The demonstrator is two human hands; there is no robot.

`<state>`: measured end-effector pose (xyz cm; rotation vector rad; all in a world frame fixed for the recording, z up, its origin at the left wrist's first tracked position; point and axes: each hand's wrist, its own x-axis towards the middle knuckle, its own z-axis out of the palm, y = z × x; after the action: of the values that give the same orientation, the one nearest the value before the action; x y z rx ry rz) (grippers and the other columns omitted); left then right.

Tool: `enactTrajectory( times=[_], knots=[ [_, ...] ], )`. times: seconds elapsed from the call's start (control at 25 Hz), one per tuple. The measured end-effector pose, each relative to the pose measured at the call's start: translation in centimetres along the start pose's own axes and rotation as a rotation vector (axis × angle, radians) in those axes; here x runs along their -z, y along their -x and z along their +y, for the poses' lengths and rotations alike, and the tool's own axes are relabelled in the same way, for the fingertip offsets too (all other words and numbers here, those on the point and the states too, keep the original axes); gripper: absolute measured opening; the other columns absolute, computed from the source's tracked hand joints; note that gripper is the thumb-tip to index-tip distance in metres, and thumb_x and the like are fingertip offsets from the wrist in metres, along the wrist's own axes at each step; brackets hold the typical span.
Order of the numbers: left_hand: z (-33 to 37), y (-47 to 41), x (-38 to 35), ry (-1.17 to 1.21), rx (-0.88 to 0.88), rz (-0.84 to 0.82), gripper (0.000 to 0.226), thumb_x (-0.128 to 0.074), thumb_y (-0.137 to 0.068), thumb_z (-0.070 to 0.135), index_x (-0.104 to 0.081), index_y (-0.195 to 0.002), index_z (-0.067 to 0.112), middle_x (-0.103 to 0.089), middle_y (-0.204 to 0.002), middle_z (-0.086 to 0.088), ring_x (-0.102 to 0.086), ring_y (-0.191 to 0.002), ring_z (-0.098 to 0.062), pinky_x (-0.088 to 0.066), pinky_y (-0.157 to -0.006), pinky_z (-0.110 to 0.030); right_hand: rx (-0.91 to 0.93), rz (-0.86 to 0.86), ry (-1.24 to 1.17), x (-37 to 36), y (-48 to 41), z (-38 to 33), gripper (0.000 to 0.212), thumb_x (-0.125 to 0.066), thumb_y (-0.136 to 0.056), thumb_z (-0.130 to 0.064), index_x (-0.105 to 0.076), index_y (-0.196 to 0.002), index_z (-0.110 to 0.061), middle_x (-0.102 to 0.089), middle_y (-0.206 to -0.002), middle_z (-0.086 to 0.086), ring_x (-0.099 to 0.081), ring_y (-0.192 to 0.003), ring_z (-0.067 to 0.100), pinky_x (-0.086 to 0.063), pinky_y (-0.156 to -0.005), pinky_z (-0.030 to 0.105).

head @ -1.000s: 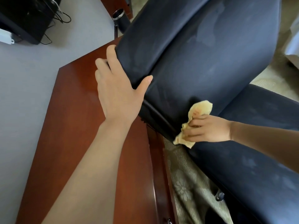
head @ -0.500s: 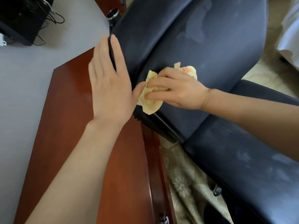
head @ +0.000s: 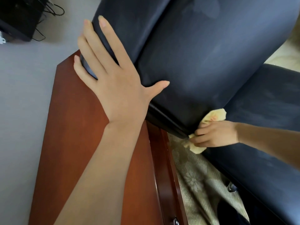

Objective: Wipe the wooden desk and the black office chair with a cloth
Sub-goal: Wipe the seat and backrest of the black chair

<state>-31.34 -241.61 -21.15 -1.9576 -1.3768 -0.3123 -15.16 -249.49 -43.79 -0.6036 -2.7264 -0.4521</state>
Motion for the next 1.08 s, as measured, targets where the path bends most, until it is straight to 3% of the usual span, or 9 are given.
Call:
enactTrajectory(
  times=[0.08,0.24,0.36,0.44,0.56,0.68,0.84,0.96,1.08],
  knots=[
    [0.0,-0.1,-0.1,-0.007,0.005,0.006,0.133,-0.037,-0.056,0.093,-0.013,-0.149,0.001,-0.022,-0.154,-0.025,-0.024,-0.141,-0.041,-0.024,-0.110,-0.056,-0.149,-0.044,-0.079,-0.7,1.4,-0.6,0.026,-0.083,-0.064,-0.013,-0.073,-0.086,-0.021,-0.067,-0.097,-0.007,-0.060,-0.075,0.017,-0.052,-0.070,0.026],
    [-0.1,-0.1,-0.1,-0.015,-0.004,0.003,0.133,-0.040,-0.056,0.093,-0.014,-0.148,0.000,-0.023,-0.152,-0.026,-0.025,-0.139,-0.043,-0.026,-0.109,-0.057,-0.683,0.199,-0.264,-0.7,2.5,-0.5,0.019,-0.059,-0.079,-0.003,-0.068,-0.077,-0.019,-0.057,-0.092,-0.003,-0.052,-0.077,0.024,-0.033,-0.070,0.028],
    [-0.1,0.0,0.0,-0.015,-0.005,-0.021,0.131,-0.038,-0.058,0.092,-0.012,-0.149,0.001,-0.021,-0.153,-0.026,-0.024,-0.140,-0.044,-0.025,-0.109,-0.058,-1.203,0.561,-0.365,0.6,1.6,-0.1,0.020,-0.044,-0.077,-0.006,-0.063,-0.080,-0.009,-0.048,-0.099,0.002,-0.050,-0.088,0.029,-0.040,-0.081,0.032],
    [0.0,-0.1,0.1,-0.027,0.001,-0.028,0.130,-0.034,-0.059,0.093,-0.011,-0.148,0.002,-0.021,-0.153,-0.026,-0.025,-0.139,-0.044,-0.025,-0.109,-0.057,-1.553,0.816,-0.405,1.9,0.4,1.5,0.017,-0.045,-0.074,-0.001,-0.058,-0.084,-0.006,-0.047,-0.101,0.005,-0.048,-0.095,0.022,-0.038,-0.086,0.022],
    [0.1,-0.2,0.5,-0.013,0.010,-0.038,0.129,-0.024,-0.059,0.094,-0.012,-0.148,0.002,-0.022,-0.153,-0.026,-0.025,-0.139,-0.044,-0.025,-0.109,-0.057,-1.967,1.195,-0.587,4.9,-1.0,5.4,0.010,-0.046,-0.081,-0.014,-0.056,-0.084,-0.013,-0.048,-0.103,0.005,-0.050,-0.084,0.008,-0.043,-0.073,0.013],
    [0.0,-0.2,0.7,-0.001,0.014,-0.048,0.129,-0.013,-0.059,0.094,-0.012,-0.148,0.001,-0.021,-0.152,-0.027,-0.025,-0.139,-0.045,-0.024,-0.108,-0.058,-1.951,1.379,-0.582,7.3,-3.3,6.8,0.018,-0.054,-0.081,-0.020,-0.062,-0.094,-0.011,-0.051,-0.103,0.007,-0.053,-0.092,0.014,-0.041,-0.083,0.019],
    [-0.1,-0.2,0.5,-0.009,0.009,-0.040,0.131,-0.031,-0.059,0.094,-0.012,-0.147,-0.001,-0.021,-0.151,-0.029,-0.026,-0.138,-0.046,-0.024,-0.106,-0.059,-1.632,1.217,-0.409,9.6,-9.6,5.5,0.016,-0.063,-0.080,-0.012,-0.068,-0.095,-0.012,-0.049,-0.100,-0.005,-0.050,-0.095,0.017,-0.034,-0.085,0.017],
    [-0.1,0.0,0.2,-0.018,0.008,-0.032,0.132,-0.036,-0.060,0.094,-0.014,-0.147,-0.002,-0.022,-0.151,-0.030,-0.026,-0.137,-0.047,-0.025,-0.106,-0.059,-1.388,1.120,-0.316,8.1,-10.5,3.8,0.016,-0.065,-0.078,-0.006,-0.071,-0.093,-0.005,-0.061,-0.093,0.007,-0.049,-0.088,0.018,-0.031,-0.085,0.015],
    [-0.1,0.1,0.0,-0.037,0.017,-0.056,0.134,-0.032,-0.060,0.097,-0.014,-0.147,-0.003,-0.022,-0.151,-0.029,-0.026,-0.137,-0.046,-0.024,-0.106,-0.058,-1.484,1.093,-0.289,5.1,-8.0,1.6,0.013,-0.069,-0.076,-0.001,-0.070,-0.089,0.000,-0.062,-0.090,0.011,-0.051,-0.089,0.017,-0.031,-0.088,0.014]
  ],
)
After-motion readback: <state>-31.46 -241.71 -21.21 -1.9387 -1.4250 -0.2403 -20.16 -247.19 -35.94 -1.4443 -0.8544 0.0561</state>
